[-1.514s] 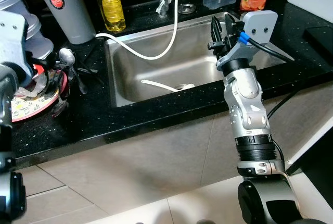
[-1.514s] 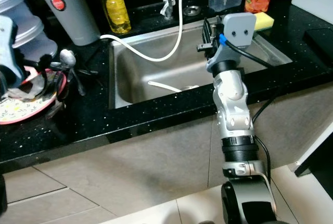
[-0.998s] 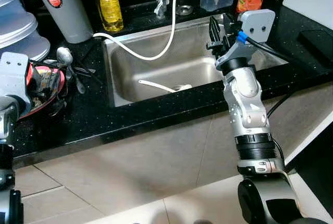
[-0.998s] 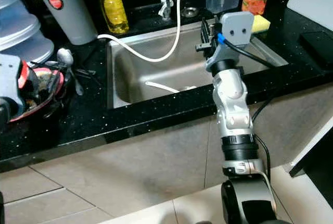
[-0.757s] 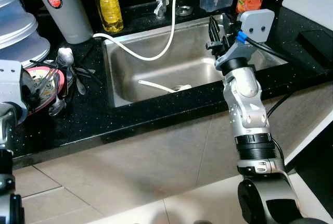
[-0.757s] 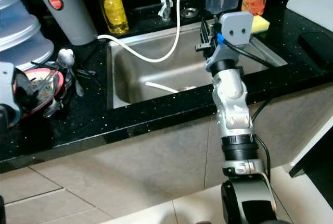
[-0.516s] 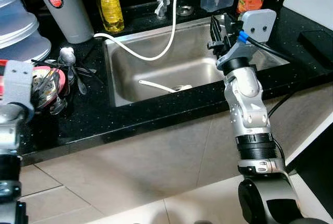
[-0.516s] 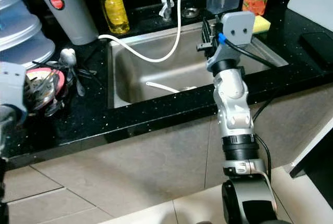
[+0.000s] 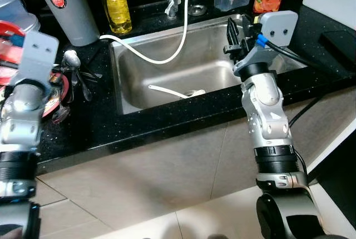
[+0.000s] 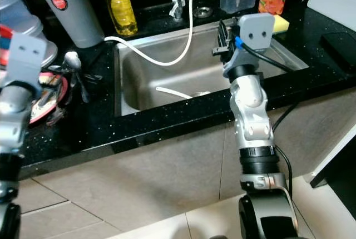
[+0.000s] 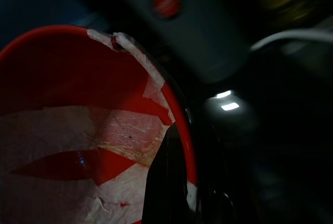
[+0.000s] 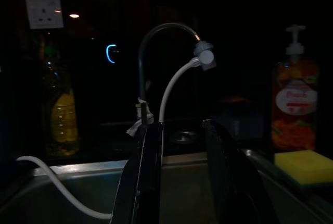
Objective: Kitchen organization
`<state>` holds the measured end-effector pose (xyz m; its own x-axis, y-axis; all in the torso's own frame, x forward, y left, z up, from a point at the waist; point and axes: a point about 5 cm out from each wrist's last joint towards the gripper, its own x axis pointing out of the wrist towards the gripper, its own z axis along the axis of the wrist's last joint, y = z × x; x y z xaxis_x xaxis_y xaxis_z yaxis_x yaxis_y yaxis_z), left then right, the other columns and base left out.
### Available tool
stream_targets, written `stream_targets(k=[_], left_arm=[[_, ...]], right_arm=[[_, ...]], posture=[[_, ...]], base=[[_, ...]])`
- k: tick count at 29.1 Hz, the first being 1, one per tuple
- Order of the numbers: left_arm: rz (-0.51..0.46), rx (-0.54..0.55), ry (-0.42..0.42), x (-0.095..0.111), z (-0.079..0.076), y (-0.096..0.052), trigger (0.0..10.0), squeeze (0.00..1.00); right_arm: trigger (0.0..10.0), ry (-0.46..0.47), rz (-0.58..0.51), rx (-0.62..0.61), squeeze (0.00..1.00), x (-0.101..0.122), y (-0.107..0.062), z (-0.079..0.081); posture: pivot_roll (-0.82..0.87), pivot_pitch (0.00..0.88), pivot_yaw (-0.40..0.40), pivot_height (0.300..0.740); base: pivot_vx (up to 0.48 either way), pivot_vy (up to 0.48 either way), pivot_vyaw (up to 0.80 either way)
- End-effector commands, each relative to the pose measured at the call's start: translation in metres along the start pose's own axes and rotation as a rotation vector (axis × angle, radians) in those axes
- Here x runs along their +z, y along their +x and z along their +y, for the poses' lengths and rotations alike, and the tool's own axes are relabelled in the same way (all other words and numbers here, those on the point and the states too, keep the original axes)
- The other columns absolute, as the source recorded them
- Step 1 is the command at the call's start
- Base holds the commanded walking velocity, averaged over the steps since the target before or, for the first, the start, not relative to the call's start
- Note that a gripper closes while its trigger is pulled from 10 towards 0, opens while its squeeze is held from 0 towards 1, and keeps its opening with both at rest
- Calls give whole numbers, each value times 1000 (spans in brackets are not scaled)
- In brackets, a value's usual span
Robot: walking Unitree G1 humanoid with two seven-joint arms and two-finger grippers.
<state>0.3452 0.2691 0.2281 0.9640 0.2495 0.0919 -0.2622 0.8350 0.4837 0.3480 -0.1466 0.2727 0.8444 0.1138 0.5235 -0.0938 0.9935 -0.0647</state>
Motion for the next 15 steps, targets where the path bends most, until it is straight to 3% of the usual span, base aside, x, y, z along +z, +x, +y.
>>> stream_targets(k=[1,2,3,4,5,6,7,9,10,12,13,15], left_arm=[[-20,-36,1,4,-8,0,1412,0],[-60,-95,-9,12,-23,2,10000,0],[-60,-95,-9,12,-23,2,10000,0],[-107,-216,-79,25,-47,1,10000,0],[-107,-216,-79,25,-47,1,10000,0],[-163,-357,-163,39,-68,-4,10000,0],[-163,-357,-163,39,-68,-4,10000,0],[-289,-721,-260,70,-110,-30,10000,0],[-289,-721,-260,70,-110,-30,10000,0],[-232,-915,-248,67,-136,-43,10000,0],[-232,-915,-248,67,-136,-43,10000,0],[-130,-965,-234,51,-151,-42,10000,0]], right_arm=[[10000,-8,1,1,0,1,-2,0],[10000,-9,5,-4,0,0,-2,-1],[10000,-9,5,-4,0,0,-2,-1],[10000,-11,7,-6,0,-1,-2,0],[10000,-11,7,-6,0,-1,-2,0],[10000,-12,3,-5,0,0,0,1],[10000,-12,3,-5,0,0,0,1],[10000,-23,-19,4,0,6,2,5],[10000,-23,-19,4,0,6,2,5],[10000,-28,-26,7,0,8,0,6],[10000,-28,-26,7,0,8,0,6],[10000,-29,-18,9,0,6,-4,7]], posture=[[-108,0,131,740],[-107,0,133,740],[-107,0,133,740],[-122,0,141,740],[-122,0,141,740],[-137,0,146,740],[-137,0,146,740],[-149,0,158,740],[-149,0,158,740],[-148,0,162,740],[-148,0,162,740],[-158,0,165,740]], base=[[0,0,0],[0,0,0],[0,0,0],[0,0,0],[0,0,0],[0,0,0],[0,0,0],[0,0,0],[0,0,0],[0,0,0],[0,0,0],[0,0,0]])
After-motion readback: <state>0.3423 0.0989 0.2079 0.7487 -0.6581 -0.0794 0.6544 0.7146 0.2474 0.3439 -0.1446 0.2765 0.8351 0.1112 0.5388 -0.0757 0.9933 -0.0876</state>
